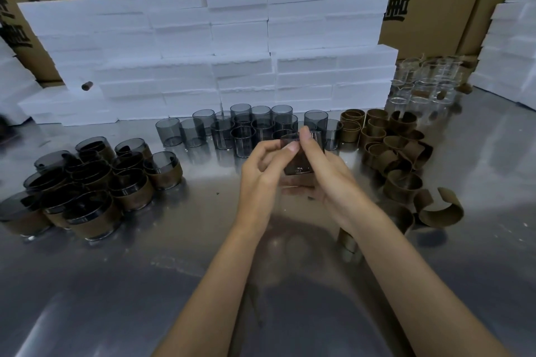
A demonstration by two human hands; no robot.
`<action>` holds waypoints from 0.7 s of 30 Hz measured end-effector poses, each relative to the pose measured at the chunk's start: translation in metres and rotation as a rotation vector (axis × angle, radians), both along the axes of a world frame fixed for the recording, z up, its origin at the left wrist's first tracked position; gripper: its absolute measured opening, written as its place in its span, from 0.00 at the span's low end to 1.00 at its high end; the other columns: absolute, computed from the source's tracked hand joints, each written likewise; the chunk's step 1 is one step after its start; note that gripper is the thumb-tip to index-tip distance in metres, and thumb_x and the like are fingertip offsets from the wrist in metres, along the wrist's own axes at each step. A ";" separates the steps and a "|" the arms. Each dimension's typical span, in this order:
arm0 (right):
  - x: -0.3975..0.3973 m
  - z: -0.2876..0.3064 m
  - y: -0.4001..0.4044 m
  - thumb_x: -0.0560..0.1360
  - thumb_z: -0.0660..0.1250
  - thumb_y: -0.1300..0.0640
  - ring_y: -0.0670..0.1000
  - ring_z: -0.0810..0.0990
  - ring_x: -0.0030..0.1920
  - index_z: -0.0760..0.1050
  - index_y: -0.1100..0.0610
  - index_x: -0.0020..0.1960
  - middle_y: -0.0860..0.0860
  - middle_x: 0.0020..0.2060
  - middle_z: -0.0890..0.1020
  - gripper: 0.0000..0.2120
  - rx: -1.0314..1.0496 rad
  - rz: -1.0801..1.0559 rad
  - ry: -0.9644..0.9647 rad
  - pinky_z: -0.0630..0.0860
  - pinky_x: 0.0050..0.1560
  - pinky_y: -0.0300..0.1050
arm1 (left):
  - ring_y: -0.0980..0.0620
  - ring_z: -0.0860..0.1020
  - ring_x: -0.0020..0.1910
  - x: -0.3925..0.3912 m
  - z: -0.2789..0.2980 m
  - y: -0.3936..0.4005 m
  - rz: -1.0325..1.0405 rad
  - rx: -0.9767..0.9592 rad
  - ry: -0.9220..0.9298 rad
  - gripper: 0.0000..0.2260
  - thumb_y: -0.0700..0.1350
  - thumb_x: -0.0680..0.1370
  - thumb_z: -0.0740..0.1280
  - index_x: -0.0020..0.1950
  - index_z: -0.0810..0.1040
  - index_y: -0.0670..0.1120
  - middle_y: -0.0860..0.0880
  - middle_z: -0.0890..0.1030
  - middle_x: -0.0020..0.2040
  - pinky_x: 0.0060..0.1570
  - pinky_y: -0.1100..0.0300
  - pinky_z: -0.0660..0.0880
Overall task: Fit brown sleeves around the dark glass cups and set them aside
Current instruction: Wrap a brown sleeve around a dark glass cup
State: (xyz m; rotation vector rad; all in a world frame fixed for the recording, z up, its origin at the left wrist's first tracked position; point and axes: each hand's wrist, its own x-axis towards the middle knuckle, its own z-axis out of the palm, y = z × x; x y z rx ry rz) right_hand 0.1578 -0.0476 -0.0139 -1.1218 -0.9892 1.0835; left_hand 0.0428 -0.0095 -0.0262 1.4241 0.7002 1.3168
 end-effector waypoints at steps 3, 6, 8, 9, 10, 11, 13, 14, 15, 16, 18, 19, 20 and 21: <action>-0.003 -0.001 0.001 0.66 0.63 0.22 0.58 0.88 0.45 0.82 0.57 0.60 0.56 0.50 0.88 0.42 -0.016 -0.014 -0.012 0.85 0.44 0.48 | 0.65 0.79 0.41 0.000 0.002 -0.001 0.019 -0.015 0.031 0.19 0.54 0.74 0.71 0.53 0.80 0.38 0.59 0.83 0.38 0.45 0.72 0.73; -0.004 -0.004 0.003 0.71 0.56 0.22 0.57 0.88 0.39 0.84 0.55 0.55 0.57 0.44 0.88 0.39 -0.052 -0.041 -0.012 0.84 0.37 0.46 | 0.49 0.80 0.56 0.001 0.001 0.001 0.087 -0.001 0.113 0.24 0.65 0.70 0.69 0.51 0.83 0.45 0.47 0.83 0.51 0.61 0.53 0.76; -0.003 -0.006 0.007 0.77 0.50 0.26 0.58 0.88 0.37 0.84 0.57 0.51 0.59 0.40 0.88 0.38 -0.096 -0.065 -0.036 0.83 0.34 0.45 | 0.43 0.77 0.62 0.000 -0.001 0.003 0.131 0.023 0.183 0.21 0.65 0.72 0.68 0.45 0.83 0.48 0.47 0.81 0.51 0.66 0.46 0.72; -0.002 -0.008 0.008 0.79 0.48 0.28 0.58 0.88 0.36 0.83 0.58 0.49 0.60 0.38 0.87 0.39 -0.112 -0.078 -0.048 0.83 0.33 0.44 | 0.43 0.76 0.62 -0.001 -0.001 0.004 0.140 0.024 0.198 0.17 0.63 0.75 0.68 0.43 0.83 0.50 0.48 0.81 0.50 0.67 0.46 0.71; -0.002 -0.009 0.010 0.81 0.47 0.29 0.58 0.87 0.35 0.83 0.59 0.48 0.60 0.37 0.87 0.39 -0.118 -0.096 -0.052 0.83 0.32 0.44 | 0.44 0.76 0.62 -0.001 -0.002 0.006 0.140 0.016 0.204 0.14 0.60 0.78 0.68 0.43 0.82 0.51 0.50 0.81 0.50 0.67 0.46 0.71; -0.003 -0.011 0.011 0.82 0.47 0.31 0.58 0.87 0.34 0.82 0.59 0.46 0.60 0.36 0.87 0.38 -0.114 -0.122 -0.046 0.82 0.31 0.44 | 0.46 0.77 0.62 0.000 -0.003 0.007 0.136 0.003 0.206 0.12 0.57 0.81 0.67 0.45 0.83 0.52 0.50 0.81 0.51 0.68 0.46 0.70; -0.003 -0.014 0.013 0.84 0.47 0.35 0.57 0.87 0.33 0.81 0.58 0.47 0.59 0.35 0.87 0.34 -0.080 -0.180 -0.047 0.81 0.30 0.43 | 0.53 0.77 0.63 0.001 -0.005 0.008 0.126 -0.023 0.205 0.11 0.53 0.84 0.64 0.56 0.84 0.51 0.53 0.82 0.57 0.67 0.52 0.72; -0.003 -0.016 0.013 0.85 0.47 0.38 0.57 0.87 0.33 0.81 0.58 0.49 0.58 0.36 0.87 0.31 -0.058 -0.215 -0.074 0.81 0.30 0.43 | 0.56 0.78 0.61 0.001 -0.006 0.009 0.131 -0.022 0.194 0.10 0.51 0.84 0.63 0.61 0.82 0.51 0.54 0.82 0.58 0.64 0.55 0.73; -0.003 -0.018 0.014 0.86 0.48 0.41 0.56 0.87 0.34 0.81 0.57 0.52 0.57 0.37 0.87 0.28 -0.031 -0.259 -0.121 0.82 0.31 0.44 | 0.59 0.78 0.57 0.001 -0.006 0.010 0.151 -0.011 0.181 0.09 0.47 0.85 0.63 0.62 0.81 0.51 0.55 0.82 0.56 0.59 0.58 0.74; -0.002 -0.020 0.014 0.87 0.49 0.44 0.55 0.87 0.34 0.80 0.54 0.52 0.57 0.39 0.88 0.23 0.003 -0.318 -0.195 0.83 0.33 0.46 | 0.59 0.79 0.52 0.001 -0.004 0.010 0.172 0.000 0.169 0.09 0.44 0.85 0.62 0.60 0.80 0.52 0.56 0.82 0.53 0.54 0.58 0.75; 0.000 -0.025 0.014 0.87 0.52 0.48 0.53 0.87 0.36 0.79 0.49 0.49 0.54 0.41 0.87 0.18 0.083 -0.437 -0.398 0.84 0.40 0.53 | 0.56 0.79 0.47 0.000 0.000 0.009 0.187 -0.009 0.145 0.09 0.41 0.85 0.62 0.56 0.80 0.52 0.55 0.83 0.49 0.50 0.53 0.77; 0.002 -0.028 0.014 0.86 0.53 0.48 0.51 0.87 0.38 0.79 0.50 0.50 0.51 0.41 0.86 0.17 0.121 -0.473 -0.485 0.84 0.42 0.55 | 0.55 0.80 0.47 -0.001 0.001 0.008 0.176 -0.037 0.125 0.07 0.43 0.85 0.63 0.55 0.81 0.51 0.55 0.84 0.48 0.51 0.51 0.78; 0.002 -0.029 0.014 0.86 0.55 0.46 0.48 0.86 0.40 0.80 0.51 0.54 0.49 0.41 0.86 0.17 0.156 -0.483 -0.542 0.83 0.44 0.53 | 0.55 0.81 0.48 -0.002 0.002 0.008 0.149 -0.073 0.102 0.07 0.48 0.84 0.65 0.55 0.82 0.50 0.55 0.84 0.48 0.53 0.50 0.79; 0.001 -0.029 0.013 0.84 0.57 0.42 0.44 0.85 0.41 0.80 0.51 0.57 0.47 0.40 0.85 0.18 0.182 -0.475 -0.576 0.81 0.44 0.46 | 0.55 0.83 0.50 -0.002 0.002 0.007 0.113 -0.104 0.092 0.10 0.54 0.82 0.67 0.56 0.83 0.50 0.54 0.85 0.48 0.56 0.50 0.79</action>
